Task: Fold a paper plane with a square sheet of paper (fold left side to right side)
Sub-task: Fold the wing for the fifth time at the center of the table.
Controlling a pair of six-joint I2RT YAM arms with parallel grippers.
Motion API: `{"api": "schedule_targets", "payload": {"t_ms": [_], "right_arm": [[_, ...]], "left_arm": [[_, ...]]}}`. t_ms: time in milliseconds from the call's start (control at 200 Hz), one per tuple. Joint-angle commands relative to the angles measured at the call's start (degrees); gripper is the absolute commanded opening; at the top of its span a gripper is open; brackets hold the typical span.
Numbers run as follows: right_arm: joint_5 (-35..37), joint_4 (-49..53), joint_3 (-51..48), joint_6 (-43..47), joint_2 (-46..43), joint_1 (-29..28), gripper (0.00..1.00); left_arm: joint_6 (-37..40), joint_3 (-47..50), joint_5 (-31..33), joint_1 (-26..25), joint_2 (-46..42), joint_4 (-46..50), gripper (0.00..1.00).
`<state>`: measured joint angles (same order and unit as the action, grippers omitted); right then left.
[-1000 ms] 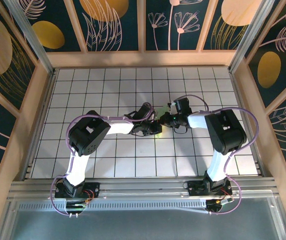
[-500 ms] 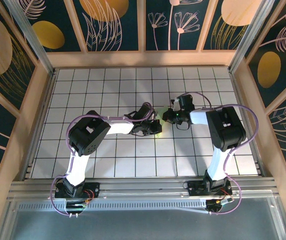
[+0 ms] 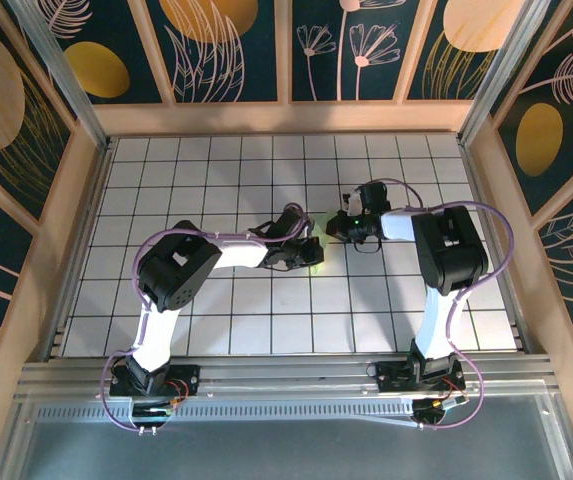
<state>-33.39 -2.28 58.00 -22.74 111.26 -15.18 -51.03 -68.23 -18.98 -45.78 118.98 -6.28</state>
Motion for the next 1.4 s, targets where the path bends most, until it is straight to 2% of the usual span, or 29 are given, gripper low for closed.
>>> {"api": "schedule_targets", "payload": {"t_ms": [0, 335, 826, 936, 1051, 1241, 1391], "right_arm": [[7.46, -2.51, 2.59, 1.96, 2.79, 2.94, 0.00], [6.93, -1.87, 6.13, 1.99, 5.24, 4.65, 0.00], [6.54, 2.38, 16.41, 3.18, 11.69, 7.77, 0.00], [6.40, 3.59, 17.94, 3.49, 10.71, 7.93, 0.00], [5.09, 3.61, 15.15, 2.86, 5.68, 7.75, 0.00], [0.92, 0.92, 2.78, -1.29, -6.44, 5.17, 0.00], [-1.43, -1.96, -3.57, -5.49, -9.72, 1.03, 0.00]], "left_arm": [[0.57, 2.04, 0.88, -0.36, 3.54, 10.07, 0.00], [0.50, 2.06, 0.81, -0.36, 3.63, 10.06, 0.00], [0.42, 2.11, 0.88, -0.36, 3.57, 9.89, 0.00], [0.43, 2.22, 0.96, -0.32, 3.54, 9.62, 0.00], [0.45, 2.22, 0.97, -0.36, 3.44, 9.45, 0.00], [0.52, 2.31, 0.97, -0.45, 3.36, 9.30, 0.00], [0.52, 2.39, 1.03, -0.45, 3.20, 9.23, 0.00]]}}
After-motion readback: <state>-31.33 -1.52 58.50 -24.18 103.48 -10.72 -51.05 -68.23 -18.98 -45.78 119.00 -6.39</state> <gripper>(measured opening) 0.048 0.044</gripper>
